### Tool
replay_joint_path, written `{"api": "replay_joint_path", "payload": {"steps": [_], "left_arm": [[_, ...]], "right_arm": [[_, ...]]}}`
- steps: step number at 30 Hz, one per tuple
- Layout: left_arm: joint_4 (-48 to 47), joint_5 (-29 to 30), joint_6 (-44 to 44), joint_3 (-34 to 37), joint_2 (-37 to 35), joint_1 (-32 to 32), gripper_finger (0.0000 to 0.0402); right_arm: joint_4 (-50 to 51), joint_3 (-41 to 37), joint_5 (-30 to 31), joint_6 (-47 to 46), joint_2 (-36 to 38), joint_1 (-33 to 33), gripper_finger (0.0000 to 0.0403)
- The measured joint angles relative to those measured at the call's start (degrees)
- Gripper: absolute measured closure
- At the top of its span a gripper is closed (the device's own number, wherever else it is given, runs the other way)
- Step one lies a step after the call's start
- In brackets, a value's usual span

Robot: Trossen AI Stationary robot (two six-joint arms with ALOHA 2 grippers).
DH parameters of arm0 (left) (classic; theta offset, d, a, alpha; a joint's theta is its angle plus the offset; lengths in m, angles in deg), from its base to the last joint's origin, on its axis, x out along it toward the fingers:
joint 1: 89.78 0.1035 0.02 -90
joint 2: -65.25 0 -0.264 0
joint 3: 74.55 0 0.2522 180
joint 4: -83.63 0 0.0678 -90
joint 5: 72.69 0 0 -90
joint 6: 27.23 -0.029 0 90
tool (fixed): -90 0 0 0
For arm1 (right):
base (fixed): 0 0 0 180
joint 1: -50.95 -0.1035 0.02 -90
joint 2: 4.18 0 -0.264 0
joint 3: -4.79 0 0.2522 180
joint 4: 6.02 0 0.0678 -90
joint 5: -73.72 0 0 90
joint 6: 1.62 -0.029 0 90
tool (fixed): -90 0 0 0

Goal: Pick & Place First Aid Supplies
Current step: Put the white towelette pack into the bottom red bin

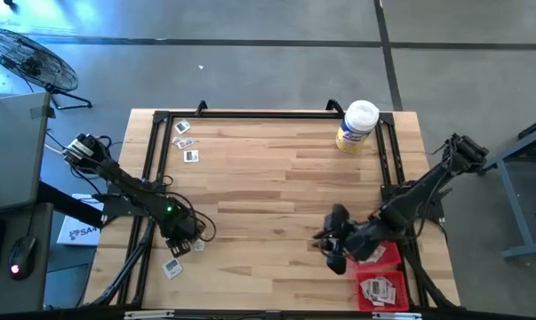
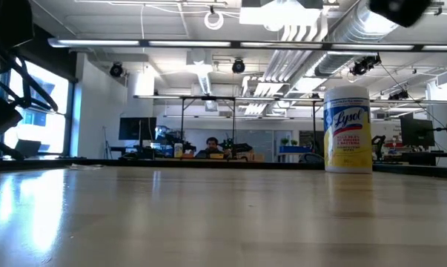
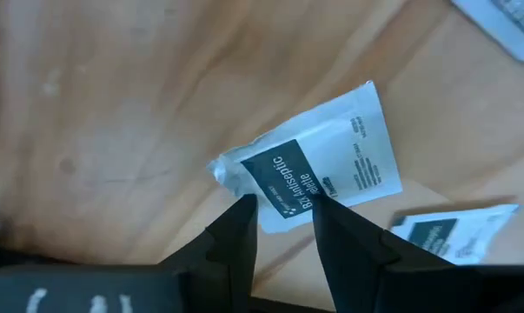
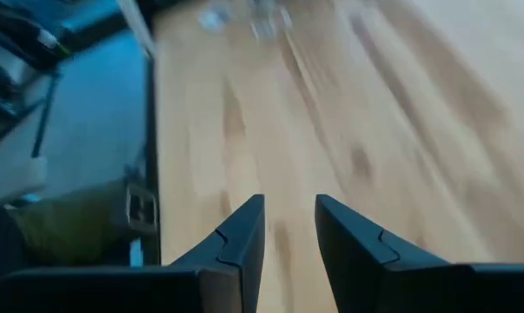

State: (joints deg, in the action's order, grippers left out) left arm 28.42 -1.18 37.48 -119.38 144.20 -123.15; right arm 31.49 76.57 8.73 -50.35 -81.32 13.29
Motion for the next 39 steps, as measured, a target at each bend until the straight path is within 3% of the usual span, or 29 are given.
{"api": "replay_joint_path", "payload": {"steps": [6,11,17,28,33,39], "left_arm": [[3.21,4.40,-2.67,0.08,0.01,-0.06,0.0287],[6.55,7.59,-4.76,0.07,0.00,-0.06,0.0287],[8.41,10.18,-9.01,-0.60,0.19,-0.06,0.0287],[-7.35,15.25,-14.71,-12.06,-2.38,0.01,0.0287],[-11.10,12.34,-10.24,-12.52,-3.47,-0.01,0.0287],[-9.05,5.32,-6.17,-7.47,-2.23,-0.02,0.0287]], "right_arm": [[-15.21,0.00,-0.08,20.64,-2.19,4.41,0.0305],[-24.89,0.00,-1.60,29.73,-7.53,7.83,0.0305],[-30.08,-0.02,-6.56,30.80,-13.81,12.57,0.0305],[-32.45,-0.04,-9.35,30.85,-17.79,16.81,0.0305],[-33.17,-0.02,-9.33,31.87,-17.79,16.82,0.0305],[-32.99,-0.02,-8.97,32.30,-17.79,16.75,0.0305]]}}
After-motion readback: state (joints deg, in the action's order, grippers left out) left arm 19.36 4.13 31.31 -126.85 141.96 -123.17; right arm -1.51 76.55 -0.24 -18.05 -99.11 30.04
